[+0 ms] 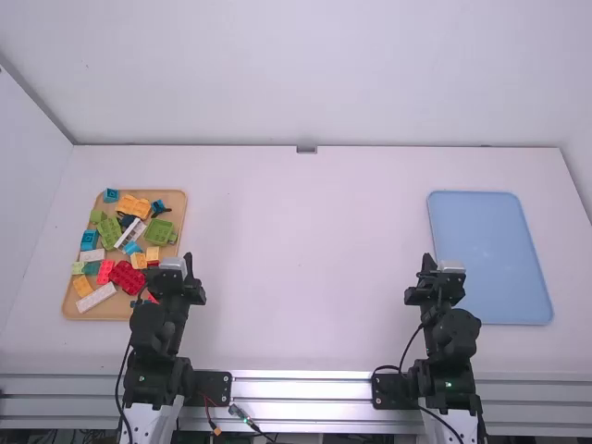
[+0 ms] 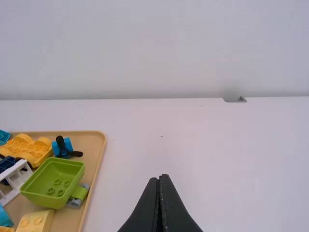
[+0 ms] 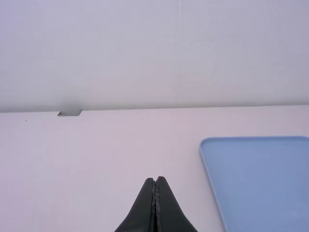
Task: Assemble lego blocks to make yellow taxi
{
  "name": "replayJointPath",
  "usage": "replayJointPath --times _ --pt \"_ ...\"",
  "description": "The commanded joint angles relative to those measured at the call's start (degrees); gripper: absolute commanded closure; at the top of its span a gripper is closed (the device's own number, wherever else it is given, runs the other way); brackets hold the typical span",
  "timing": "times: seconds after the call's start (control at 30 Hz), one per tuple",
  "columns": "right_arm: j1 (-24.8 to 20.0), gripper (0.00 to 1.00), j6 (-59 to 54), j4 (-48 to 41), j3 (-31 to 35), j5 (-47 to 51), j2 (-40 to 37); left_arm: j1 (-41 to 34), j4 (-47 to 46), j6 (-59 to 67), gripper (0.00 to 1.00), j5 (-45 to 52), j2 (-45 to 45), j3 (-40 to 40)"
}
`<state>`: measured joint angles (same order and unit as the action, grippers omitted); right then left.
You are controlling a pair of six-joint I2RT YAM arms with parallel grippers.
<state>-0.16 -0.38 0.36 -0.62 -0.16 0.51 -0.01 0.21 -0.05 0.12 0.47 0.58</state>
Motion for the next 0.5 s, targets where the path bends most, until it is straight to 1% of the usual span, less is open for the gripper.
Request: replayJointPath --times 0.0,0.27,0.47 --pt "0.0 1.0 -0.02 -0.04 0.0 0.0 0.01 0.0 0.0 0.0 1.0 0.02 0.0 0.0" --pt "0.03 0.97 -0.29 0.53 -0.78 0.0 1.22 -0.06 0.4 0.07 0.97 -0.03 0.81 0.53" --pt "0.11 0.91 -0.91 0.54 -3.71 0.02 4.89 -0.19 0.2 0.24 0.91 -0.2 3.49 2.75"
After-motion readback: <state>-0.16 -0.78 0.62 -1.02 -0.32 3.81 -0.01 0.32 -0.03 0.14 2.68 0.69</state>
